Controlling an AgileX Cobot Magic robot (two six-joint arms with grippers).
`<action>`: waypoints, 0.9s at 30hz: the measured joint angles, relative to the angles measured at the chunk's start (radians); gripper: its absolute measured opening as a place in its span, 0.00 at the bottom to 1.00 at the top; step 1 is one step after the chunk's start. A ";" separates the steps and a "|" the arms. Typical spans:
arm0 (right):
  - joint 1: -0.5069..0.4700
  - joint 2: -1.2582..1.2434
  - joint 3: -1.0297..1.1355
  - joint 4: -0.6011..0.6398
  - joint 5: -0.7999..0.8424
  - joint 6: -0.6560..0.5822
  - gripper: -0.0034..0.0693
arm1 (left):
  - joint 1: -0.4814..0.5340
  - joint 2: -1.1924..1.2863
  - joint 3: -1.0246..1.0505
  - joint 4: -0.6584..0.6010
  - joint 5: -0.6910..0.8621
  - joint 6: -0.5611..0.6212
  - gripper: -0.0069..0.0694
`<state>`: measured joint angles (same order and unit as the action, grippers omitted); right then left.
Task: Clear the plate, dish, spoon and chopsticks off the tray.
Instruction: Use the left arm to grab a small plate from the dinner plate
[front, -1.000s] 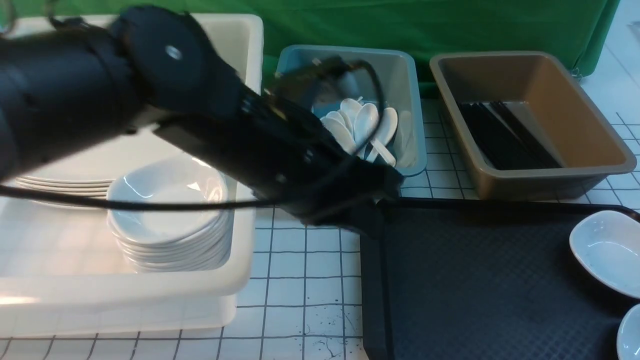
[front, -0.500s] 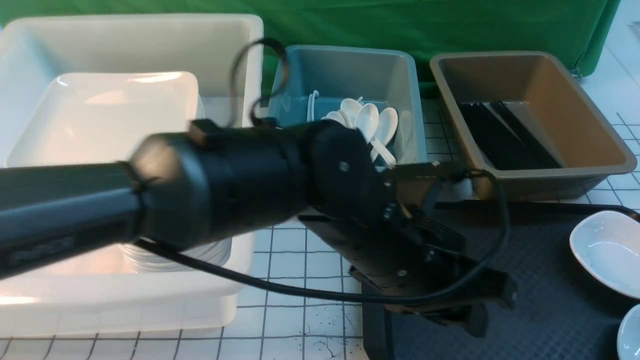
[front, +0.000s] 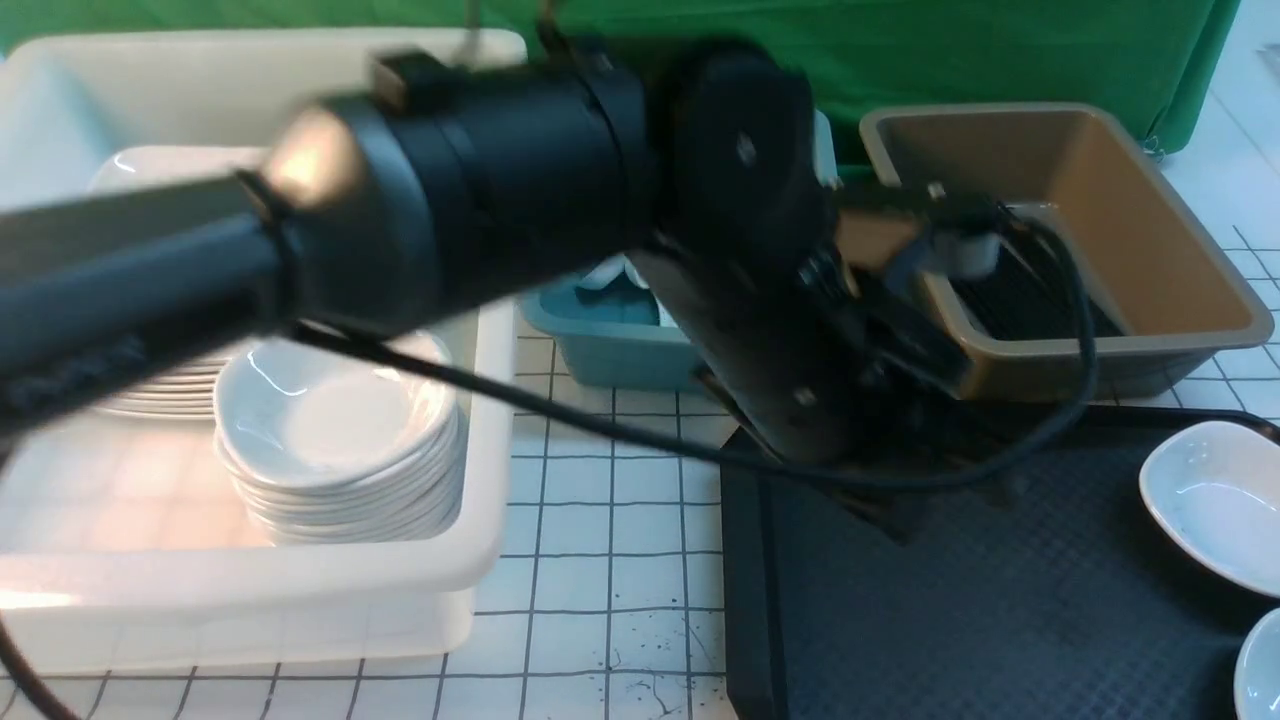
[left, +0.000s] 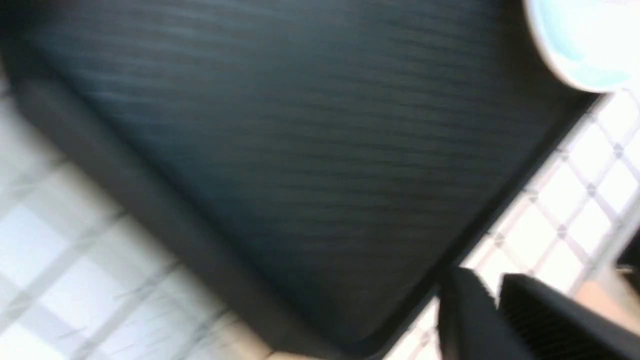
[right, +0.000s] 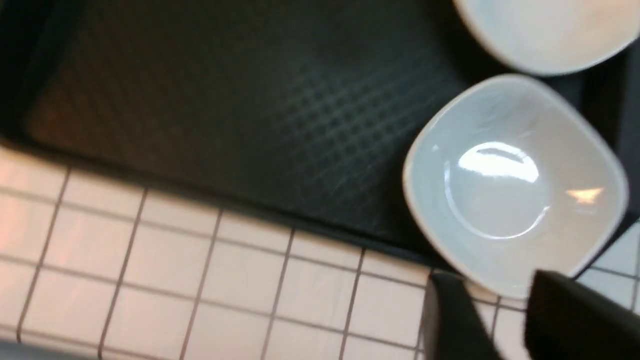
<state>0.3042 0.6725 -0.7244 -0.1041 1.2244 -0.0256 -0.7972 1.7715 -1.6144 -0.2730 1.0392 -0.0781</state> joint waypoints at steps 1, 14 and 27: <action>0.011 0.036 0.000 0.000 -0.001 0.000 0.52 | 0.026 -0.016 -0.003 0.012 0.019 0.001 0.14; 0.104 0.469 0.000 -0.099 -0.069 0.086 0.73 | 0.289 -0.153 0.078 0.010 0.176 0.114 0.10; 0.104 0.763 0.000 -0.253 -0.204 0.182 0.73 | 0.436 -0.256 0.277 -0.086 0.178 0.236 0.10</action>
<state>0.4086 1.4357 -0.7244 -0.3570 1.0209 0.1567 -0.3607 1.5152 -1.3372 -0.3594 1.2177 0.1580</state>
